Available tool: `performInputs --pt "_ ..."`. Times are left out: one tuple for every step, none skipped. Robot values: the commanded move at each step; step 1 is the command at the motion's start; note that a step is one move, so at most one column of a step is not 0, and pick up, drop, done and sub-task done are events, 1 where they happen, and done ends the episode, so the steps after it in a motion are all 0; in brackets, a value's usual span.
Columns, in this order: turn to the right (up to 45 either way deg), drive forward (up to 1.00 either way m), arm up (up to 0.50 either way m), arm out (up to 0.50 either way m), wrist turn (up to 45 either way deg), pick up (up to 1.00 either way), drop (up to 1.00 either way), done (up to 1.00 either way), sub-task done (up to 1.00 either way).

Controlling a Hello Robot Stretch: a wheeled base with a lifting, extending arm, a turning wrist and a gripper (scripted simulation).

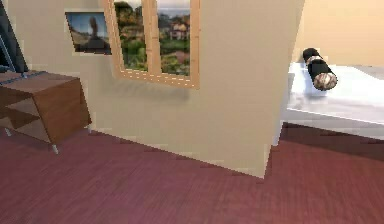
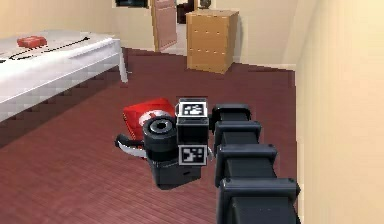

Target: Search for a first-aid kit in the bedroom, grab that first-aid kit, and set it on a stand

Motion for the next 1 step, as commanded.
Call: performInputs --pt "18.0 0.00 0.00 0.00 0.0 0.00 0.00 0.00 0.00"
